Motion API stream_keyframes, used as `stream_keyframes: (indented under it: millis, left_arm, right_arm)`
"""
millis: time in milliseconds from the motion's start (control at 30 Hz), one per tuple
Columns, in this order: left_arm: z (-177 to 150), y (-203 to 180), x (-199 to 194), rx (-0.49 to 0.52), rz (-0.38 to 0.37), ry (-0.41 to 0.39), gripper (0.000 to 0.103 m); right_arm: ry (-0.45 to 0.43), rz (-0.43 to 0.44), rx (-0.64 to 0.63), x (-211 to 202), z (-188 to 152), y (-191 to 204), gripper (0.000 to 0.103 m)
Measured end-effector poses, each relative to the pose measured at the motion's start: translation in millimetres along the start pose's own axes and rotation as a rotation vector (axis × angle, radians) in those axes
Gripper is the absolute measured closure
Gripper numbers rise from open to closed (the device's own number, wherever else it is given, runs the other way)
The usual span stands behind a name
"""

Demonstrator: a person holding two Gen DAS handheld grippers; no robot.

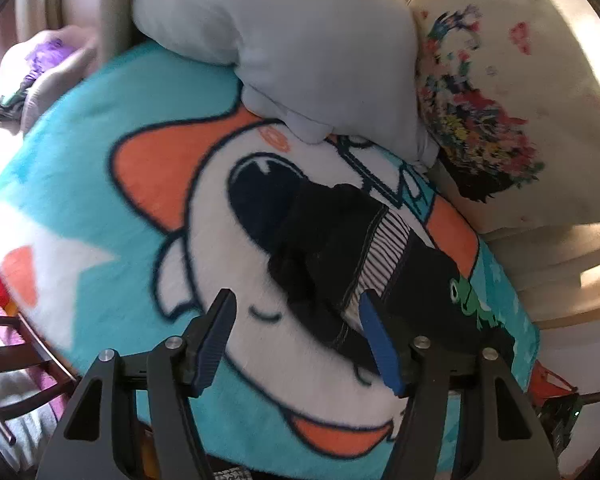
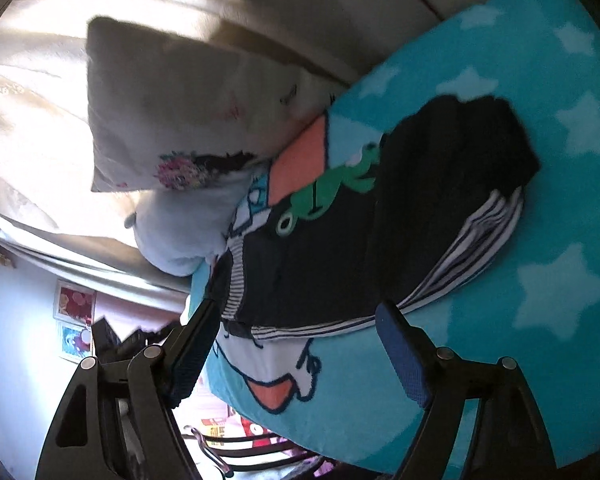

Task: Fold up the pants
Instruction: 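Grasp the black pants with the left gripper and pull them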

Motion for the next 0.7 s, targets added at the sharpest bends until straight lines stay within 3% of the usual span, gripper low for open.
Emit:
stream_keyframes:
  millis: [233, 300, 333, 367, 700]
  left_arm:
    - [19.3, -3.9, 51.8, -0.006, -0.025, 0.135, 0.049]
    - [22.7, -8.5, 57.7, 0.018, -0.001, 0.135, 0.062]
    - [24.5, -11.0, 57.7, 0.032, 0.01, 0.127, 0.077]
    - [26.8, -13.1, 57.6, 0.045, 0.022, 0.126, 0.085]
    - [32.5, -12.2, 41.8, 0.01, -0.024, 0.128, 0.088]
  right_arm:
    - [0.051, -0.008, 0.045, 28.8, 2.6, 3.9, 0.018]
    - [0.059, -0.01, 0.061, 35.0, 4.1, 4.9, 0.018]
    - [0.065, -0.01, 0.063, 38.4, 4.9, 5.5, 0.018]
    - [0.067, -0.01, 0.063, 40.0, 5.6, 6.4, 0.018]
    - [0.108, 0.028, 0.08, 55.2, 6.5, 7.2, 0.018]
Point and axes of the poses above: each gripper's, at about its wrist camera, not at the fingertips, and x roughly the way its jaws point, y to its left, z to its top, the point moved 1 cm from there along x, roughly the way its jaws point
